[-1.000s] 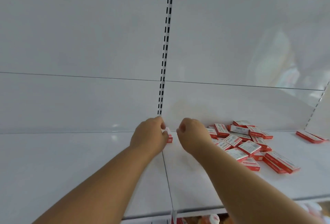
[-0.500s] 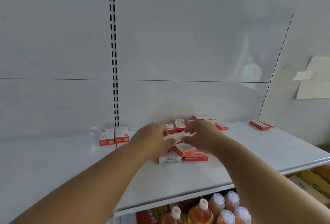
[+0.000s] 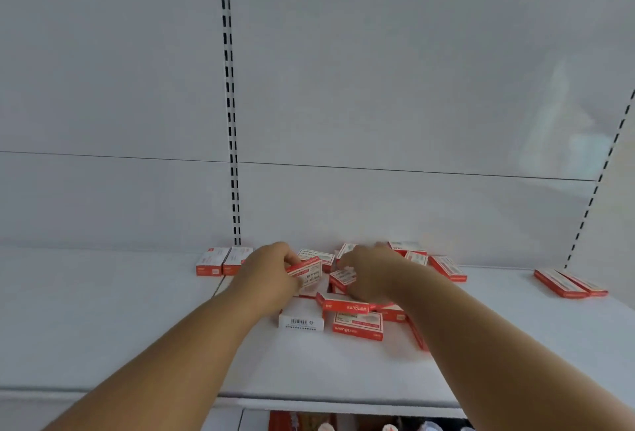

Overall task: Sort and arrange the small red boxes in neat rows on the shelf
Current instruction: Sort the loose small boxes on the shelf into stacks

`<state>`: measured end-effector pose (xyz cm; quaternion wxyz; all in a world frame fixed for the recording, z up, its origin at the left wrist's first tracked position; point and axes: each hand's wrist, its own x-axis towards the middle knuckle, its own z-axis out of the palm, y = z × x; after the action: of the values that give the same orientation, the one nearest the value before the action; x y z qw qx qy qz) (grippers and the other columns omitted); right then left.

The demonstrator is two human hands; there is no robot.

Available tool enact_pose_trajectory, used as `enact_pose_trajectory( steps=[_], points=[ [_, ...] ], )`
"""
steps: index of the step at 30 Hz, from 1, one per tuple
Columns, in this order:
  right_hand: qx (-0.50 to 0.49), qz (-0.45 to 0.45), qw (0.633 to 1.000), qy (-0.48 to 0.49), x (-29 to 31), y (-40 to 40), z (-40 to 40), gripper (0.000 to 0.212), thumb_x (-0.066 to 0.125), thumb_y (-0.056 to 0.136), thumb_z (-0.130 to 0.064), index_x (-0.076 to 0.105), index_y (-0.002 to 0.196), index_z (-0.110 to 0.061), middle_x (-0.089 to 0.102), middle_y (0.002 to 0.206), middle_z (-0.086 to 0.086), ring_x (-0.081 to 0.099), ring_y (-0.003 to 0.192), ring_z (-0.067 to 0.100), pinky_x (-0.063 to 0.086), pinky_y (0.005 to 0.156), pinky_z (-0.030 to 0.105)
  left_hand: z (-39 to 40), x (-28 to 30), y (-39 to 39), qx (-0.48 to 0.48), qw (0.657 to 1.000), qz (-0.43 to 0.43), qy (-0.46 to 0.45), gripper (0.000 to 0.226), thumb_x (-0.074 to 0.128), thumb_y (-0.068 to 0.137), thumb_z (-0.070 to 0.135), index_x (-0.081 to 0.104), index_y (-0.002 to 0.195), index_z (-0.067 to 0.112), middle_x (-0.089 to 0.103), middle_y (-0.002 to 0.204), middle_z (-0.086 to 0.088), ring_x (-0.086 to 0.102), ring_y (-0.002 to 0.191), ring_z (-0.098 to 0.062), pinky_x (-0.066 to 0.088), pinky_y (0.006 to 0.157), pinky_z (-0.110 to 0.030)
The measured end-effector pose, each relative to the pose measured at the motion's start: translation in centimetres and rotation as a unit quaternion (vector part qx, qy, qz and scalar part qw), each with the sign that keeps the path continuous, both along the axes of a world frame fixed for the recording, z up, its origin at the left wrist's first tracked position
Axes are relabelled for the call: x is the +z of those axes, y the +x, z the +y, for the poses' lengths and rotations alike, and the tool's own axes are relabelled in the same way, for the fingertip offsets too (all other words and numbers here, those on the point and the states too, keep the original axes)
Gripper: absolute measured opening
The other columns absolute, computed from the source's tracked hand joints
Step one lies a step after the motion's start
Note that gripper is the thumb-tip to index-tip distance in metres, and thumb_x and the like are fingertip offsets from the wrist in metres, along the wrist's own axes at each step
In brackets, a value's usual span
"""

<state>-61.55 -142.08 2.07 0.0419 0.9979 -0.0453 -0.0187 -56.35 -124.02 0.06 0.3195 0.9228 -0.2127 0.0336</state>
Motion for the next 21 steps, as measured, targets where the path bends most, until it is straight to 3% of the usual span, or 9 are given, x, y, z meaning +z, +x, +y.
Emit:
enact_pose_trajectory(
  steps=[4,7,9,11,13,15,17,19,21],
  points=[
    [0.012,-0.050,0.999,-0.004,-0.3,0.6,-0.3,0.041,0.059,0.086,-0.033,0.055,0.124,-0.020,0.056,0.122,0.005,0.048,0.111,0.026,0.045,0.095,0.045,-0.1,-0.2,-1.4,0.046,0.989,0.007,-0.138,0.016,0.073,0.084,0.022,0.063,0.092,0.030,0.067,0.090,0.016,0.062,0.081,-0.001,0.052,0.070,-0.025],
    [-0.009,-0.181,0.969,0.169,-0.2,-0.2,-0.1,0.038,0.063,0.087,-0.044,0.045,0.113,-0.022,0.060,0.102,-0.002,0.057,0.090,0.017,0.055,0.076,0.037,0.0,0.1,-2.0,0.089,0.963,0.036,-0.252,0.017,0.074,0.083,0.016,0.063,0.089,0.027,0.069,0.090,0.012,0.067,0.082,-0.010,0.057,0.078,-0.035],
    [-0.048,-0.238,0.886,0.395,0.3,-1.1,0.7,0.034,0.067,0.088,-0.038,0.040,0.105,-0.025,0.058,0.090,-0.008,0.065,0.070,0.013,0.054,0.052,0.026,-0.1,0.8,-2.5,0.087,0.925,0.084,-0.360,0.019,0.073,0.084,0.010,0.063,0.093,0.024,0.072,0.094,0.006,0.070,0.084,-0.014,0.059,0.077,-0.037],
    [-0.086,-0.275,0.757,0.587,0.7,-1.9,1.3,0.030,0.068,0.089,-0.034,0.043,0.101,-0.025,0.064,0.095,-0.001,0.065,0.054,0.010,0.050,0.046,0.023,-0.5,1.6,-3.3,0.059,0.878,0.132,-0.457,0.024,0.071,0.085,0.002,0.063,0.100,0.018,0.074,0.097,-0.001,0.072,0.083,-0.017,0.059,0.073,-0.033],
    [-0.099,-0.298,0.647,0.695,0.8,-2.8,1.5,0.019,0.063,0.093,-0.024,0.048,0.105,-0.023,0.067,0.102,0.005,0.063,0.052,0.009,0.057,0.053,0.032,-1.3,2.4,-4.1,0.024,0.843,0.171,-0.509,0.027,0.068,0.086,-0.004,0.062,0.106,0.014,0.074,0.097,-0.007,0.074,0.084,-0.021,0.060,0.076,-0.036],
    [-0.099,-0.315,0.574,0.749,0.6,-4.1,1.2,0.015,0.055,0.097,-0.011,0.053,0.107,-0.022,0.070,0.103,0.007,0.068,0.066,0.016,0.058,0.074,0.047,-2.4,2.7,-4.9,-0.007,0.839,0.196,-0.508,0.030,0.068,0.087,-0.002,0.061,0.111,0.014,0.074,0.100,-0.008,0.074,0.087,-0.024,0.060,0.080,-0.040],
    [-0.091,-0.335,0.554,0.757,0.5,-5.9,0.2,0.021,0.051,0.096,-0.002,0.056,0.109,-0.017,0.073,0.099,0.008,0.071,0.074,0.020,0.058,0.070,0.040,-3.9,2.8,-5.7,-0.039,0.851,0.209,-0.480,0.030,0.070,0.087,0.004,0.062,0.112,0.019,0.074,0.102,-0.004,0.075,0.085,-0.021,0.061,0.080,-0.041],
    [-0.095,-0.366,0.571,0.729,0.6,-8.2,-1.1,0.020,0.055,0.094,0.002,0.058,0.109,-0.012,0.076,0.094,0.007,0.070,0.072,0.017,0.051,0.059,0.027,-5.5,2.6,-6.8,-0.076,0.859,0.215,-0.459,0.028,0.071,0.088,0.007,0.063,0.109,0.023,0.075,0.100,0.000,0.076,0.081,-0.018,0.062,0.077,-0.041],
    [-0.107,-0.391,0.580,0.707,0.5,-10.4,-2.6,0.018,0.060,0.092,0.000,0.060,0.108,-0.008,0.076,0.094,0.010,0.069,0.074,0.019,0.047,0.062,0.028,-7.3,2.2,-8.1,-0.107,0.865,0.220,-0.439,0.027,0.072,0.087,0.009,0.064,0.108,0.025,0.076,0.096,0.002,0.076,0.079,-0.017,0.062,0.077,-0.042]
  ],
)
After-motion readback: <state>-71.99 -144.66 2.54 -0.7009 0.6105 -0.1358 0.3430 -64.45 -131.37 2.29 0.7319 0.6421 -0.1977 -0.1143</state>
